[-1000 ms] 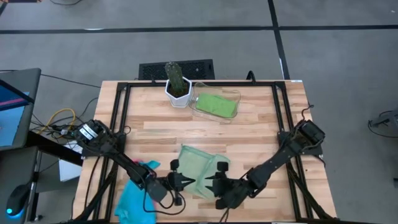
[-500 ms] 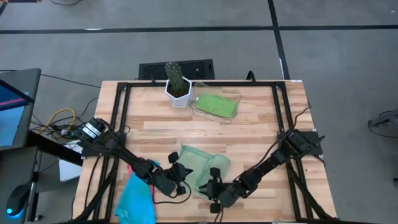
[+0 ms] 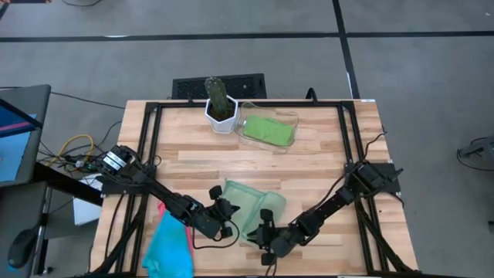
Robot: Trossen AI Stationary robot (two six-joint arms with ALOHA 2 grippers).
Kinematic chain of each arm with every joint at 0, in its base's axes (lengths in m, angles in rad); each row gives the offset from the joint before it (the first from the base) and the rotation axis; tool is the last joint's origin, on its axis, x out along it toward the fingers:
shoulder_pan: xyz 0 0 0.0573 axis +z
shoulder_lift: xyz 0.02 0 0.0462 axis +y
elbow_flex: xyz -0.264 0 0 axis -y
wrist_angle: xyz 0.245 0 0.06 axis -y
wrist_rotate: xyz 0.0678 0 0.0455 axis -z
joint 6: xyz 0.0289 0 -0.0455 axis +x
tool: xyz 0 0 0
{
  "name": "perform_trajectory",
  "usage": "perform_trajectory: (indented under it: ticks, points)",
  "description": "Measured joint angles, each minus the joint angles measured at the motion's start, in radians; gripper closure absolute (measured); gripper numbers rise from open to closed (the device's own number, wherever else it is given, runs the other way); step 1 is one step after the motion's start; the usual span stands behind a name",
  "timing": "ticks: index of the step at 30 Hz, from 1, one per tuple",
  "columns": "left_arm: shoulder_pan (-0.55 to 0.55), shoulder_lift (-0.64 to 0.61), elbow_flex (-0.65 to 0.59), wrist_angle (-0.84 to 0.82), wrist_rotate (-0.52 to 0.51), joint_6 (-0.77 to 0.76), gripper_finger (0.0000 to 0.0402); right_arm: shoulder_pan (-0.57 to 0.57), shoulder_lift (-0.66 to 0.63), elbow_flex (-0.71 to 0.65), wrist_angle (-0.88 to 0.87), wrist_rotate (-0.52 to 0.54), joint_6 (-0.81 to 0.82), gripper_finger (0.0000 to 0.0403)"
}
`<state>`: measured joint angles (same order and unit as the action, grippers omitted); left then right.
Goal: Fold microfiber towels
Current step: Fold the light green towel
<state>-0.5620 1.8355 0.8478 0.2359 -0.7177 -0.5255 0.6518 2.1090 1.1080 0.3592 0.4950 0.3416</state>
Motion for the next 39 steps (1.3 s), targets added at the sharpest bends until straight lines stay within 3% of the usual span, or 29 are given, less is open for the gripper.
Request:
perform_trajectory:
  ticks: [4,11,16,34,39]
  points:
    - [0.001,0.000,0.000,0.000,0.000,0.000,0.0402,0.005,-0.002,0.000,0.015,0.030,-0.001,0.0280]
    - [0.001,0.000,0.000,0.000,0.000,0.000,0.0401,0.031,-0.027,0.005,0.012,0.292,-0.049,0.0278]
    - [0.001,0.000,0.000,0.000,-0.002,0.000,0.0401,-0.002,-0.026,0.005,-0.090,0.209,0.047,0.0292]
    - [0.031,-0.001,-0.001,0.001,0.006,0.005,0.0401,-0.003,-0.026,0.005,-0.090,-0.131,0.043,0.0324]
    - [0.043,-0.001,-0.001,0.001,0.021,0.005,0.0401,0.011,-0.026,0.010,-0.090,-0.081,0.033,0.0331]
